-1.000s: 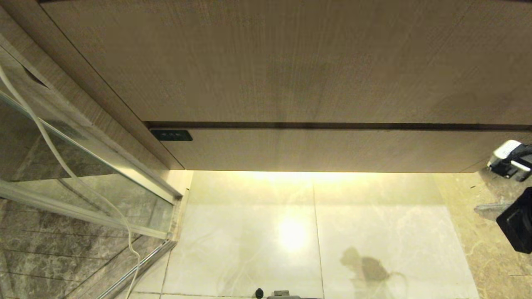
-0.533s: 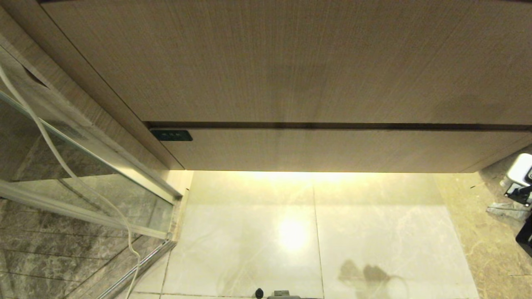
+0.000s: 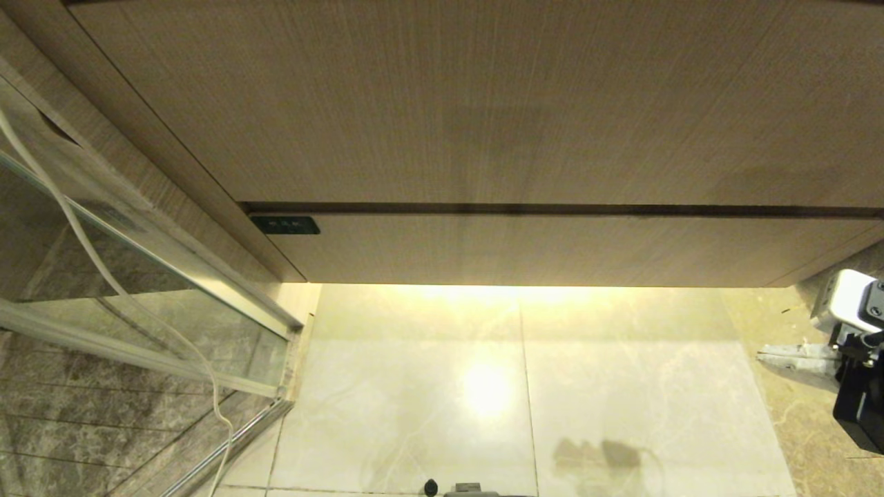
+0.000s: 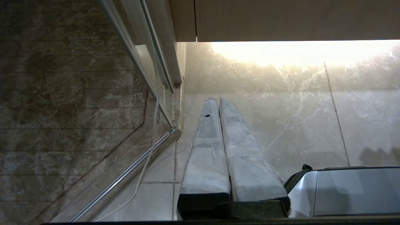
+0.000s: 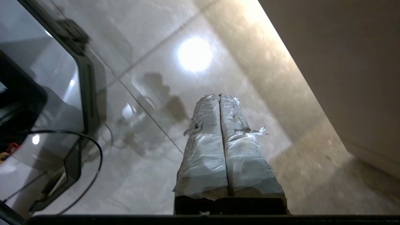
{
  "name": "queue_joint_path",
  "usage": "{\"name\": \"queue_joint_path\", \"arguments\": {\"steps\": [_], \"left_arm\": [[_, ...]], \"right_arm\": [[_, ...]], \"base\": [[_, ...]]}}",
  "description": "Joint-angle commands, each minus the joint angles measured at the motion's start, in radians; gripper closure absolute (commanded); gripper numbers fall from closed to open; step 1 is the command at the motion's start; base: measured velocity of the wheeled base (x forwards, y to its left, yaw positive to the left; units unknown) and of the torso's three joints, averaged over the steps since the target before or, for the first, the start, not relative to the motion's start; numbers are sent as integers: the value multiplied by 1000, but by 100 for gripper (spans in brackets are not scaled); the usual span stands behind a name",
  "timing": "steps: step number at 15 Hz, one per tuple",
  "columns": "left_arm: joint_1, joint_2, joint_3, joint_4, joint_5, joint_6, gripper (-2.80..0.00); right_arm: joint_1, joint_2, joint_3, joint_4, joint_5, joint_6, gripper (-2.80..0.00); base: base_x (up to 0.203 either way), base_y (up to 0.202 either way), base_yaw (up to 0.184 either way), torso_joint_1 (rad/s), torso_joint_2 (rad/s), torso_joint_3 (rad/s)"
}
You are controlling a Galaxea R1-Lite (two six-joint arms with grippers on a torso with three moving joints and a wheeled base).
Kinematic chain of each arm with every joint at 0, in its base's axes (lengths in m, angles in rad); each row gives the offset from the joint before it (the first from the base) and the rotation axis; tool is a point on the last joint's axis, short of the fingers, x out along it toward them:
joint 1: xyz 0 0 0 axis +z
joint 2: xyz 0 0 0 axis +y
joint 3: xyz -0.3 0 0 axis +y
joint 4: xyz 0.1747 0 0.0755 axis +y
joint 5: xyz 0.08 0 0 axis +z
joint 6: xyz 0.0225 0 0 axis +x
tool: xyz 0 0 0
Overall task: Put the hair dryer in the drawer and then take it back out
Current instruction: Pull open the drawer
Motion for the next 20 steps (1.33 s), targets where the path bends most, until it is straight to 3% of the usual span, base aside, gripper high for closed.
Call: {"name": "queue_joint_path", "arguments": {"steps": [1, 2, 7, 8, 10, 15, 17, 20], "left_arm": [[0, 0, 0, 0, 0, 0, 0], [0, 0, 0, 0, 0, 0, 0], [0, 0, 1, 0, 0, 0, 0], [0, 0, 0, 0, 0, 0, 0], [0, 0, 0, 0, 0, 0, 0], [0, 0, 2, 0, 0, 0, 0], [0, 0, 2, 0, 0, 0, 0], [0, 0, 2, 0, 0, 0, 0]], "right_arm": [[-2, 22, 16, -49, 28, -3, -226], [-3, 29, 27, -71, 33, -3, -280], [-2, 28, 107, -154, 41, -18, -280], [-1, 29, 123, -200, 42, -38, -280], [-1, 47, 166, -316, 41, -151, -280], [-1, 95, 214, -439, 70, -222, -280], [-2, 185, 220, -553, 121, -268, -280], [-5, 362, 188, -753, 131, -338, -280]], "base": [[0, 0, 0, 0, 0, 0], [0, 0, 0, 0, 0, 0], [0, 0, 0, 0, 0, 0], [0, 0, 0, 0, 0, 0], [0, 0, 0, 0, 0, 0], [0, 0, 0, 0, 0, 0], [0, 0, 0, 0, 0, 0], [0, 0, 0, 0, 0, 0]]}}
